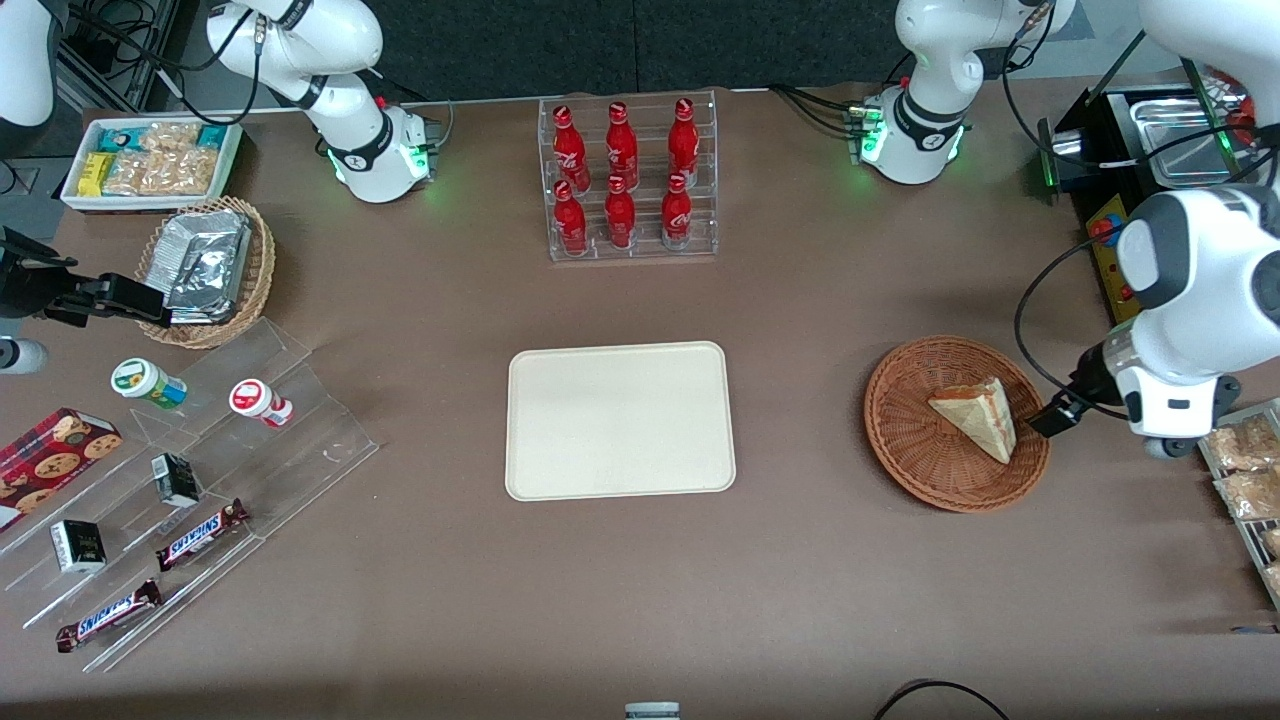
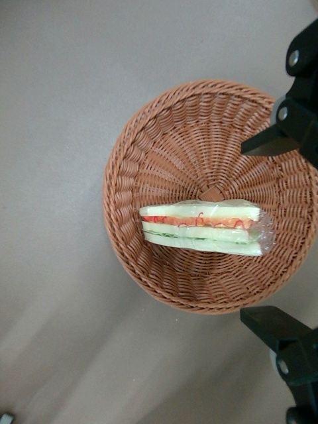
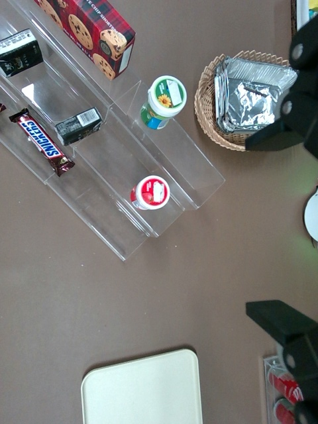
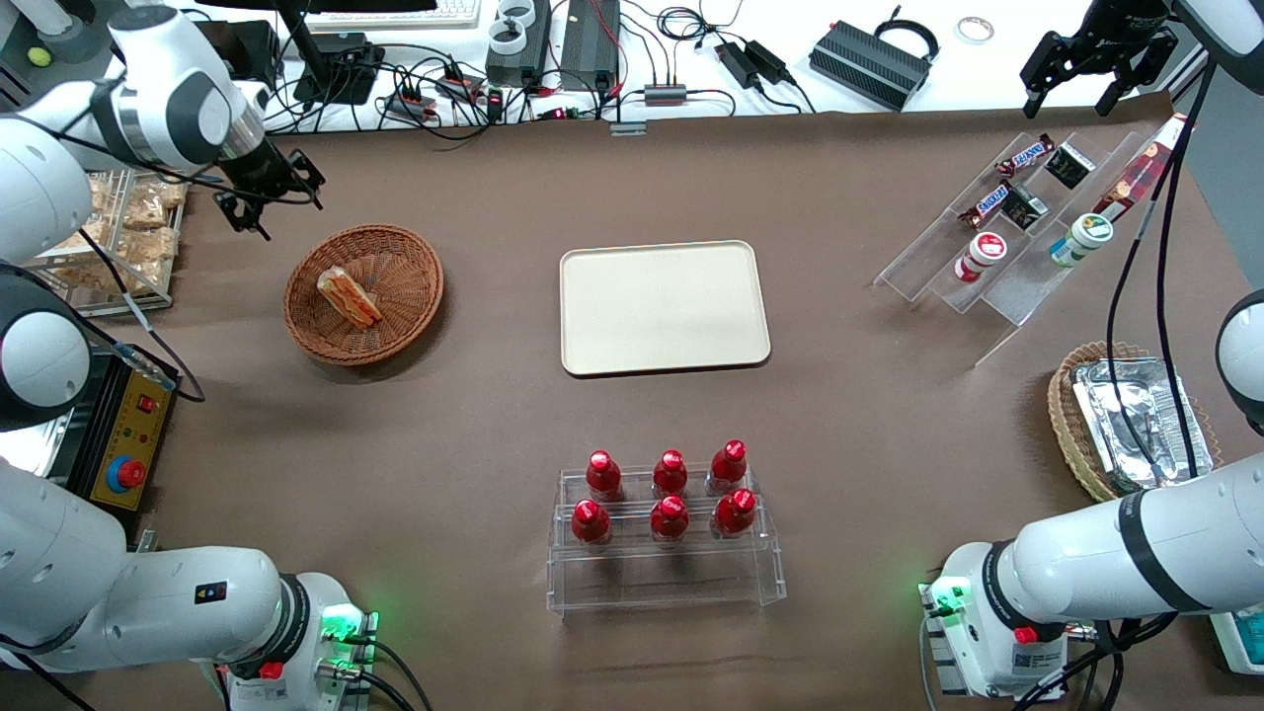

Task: Place sandwich from basket to tray
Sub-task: 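Move the left gripper down over the wrapped sandwich in the wicker basket, then close the left gripper on the sandwich and lift it from the basket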

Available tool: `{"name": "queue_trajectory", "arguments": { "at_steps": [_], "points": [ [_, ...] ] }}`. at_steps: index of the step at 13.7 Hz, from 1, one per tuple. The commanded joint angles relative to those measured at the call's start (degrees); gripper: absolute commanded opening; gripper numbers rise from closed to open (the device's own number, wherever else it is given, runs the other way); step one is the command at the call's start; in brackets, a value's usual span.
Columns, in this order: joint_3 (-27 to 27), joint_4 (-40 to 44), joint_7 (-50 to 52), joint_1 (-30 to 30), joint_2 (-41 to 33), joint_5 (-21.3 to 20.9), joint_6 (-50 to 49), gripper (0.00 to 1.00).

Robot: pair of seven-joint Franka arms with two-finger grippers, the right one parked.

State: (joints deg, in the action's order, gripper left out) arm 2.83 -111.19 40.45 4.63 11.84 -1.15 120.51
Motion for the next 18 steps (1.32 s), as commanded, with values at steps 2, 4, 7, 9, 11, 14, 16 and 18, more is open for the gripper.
{"name": "queue_trajectory", "arguments": {
  "at_steps": [2, 4, 7, 9, 11, 14, 16, 18],
  "points": [
    [0.0, -0.6, 1.7, -0.2, 4.3, -0.4, 5.5, 1.00],
    [0.0, -2.4, 1.7, -0.2, 4.2, -0.5, 7.2, 1.00],
    [0.0, -4.3, 3.1, -0.3, 3.5, -0.6, 7.6, 1.00],
    [0.1, -6.9, 3.7, -0.4, 3.4, -0.6, 10.9, 1.00],
    [0.1, -9.7, 6.1, -1.5, 3.8, -0.6, 16.0, 1.00],
    [0.1, -10.7, 6.9, -1.6, 3.6, -0.6, 17.1, 1.00],
    [0.1, -12.0, 7.5, -1.6, 3.5, -0.7, 17.1, 1.00],
    [0.0, -14.2, 7.5, -1.6, 2.3, -1.4, 17.5, 1.00]
  ]
}}
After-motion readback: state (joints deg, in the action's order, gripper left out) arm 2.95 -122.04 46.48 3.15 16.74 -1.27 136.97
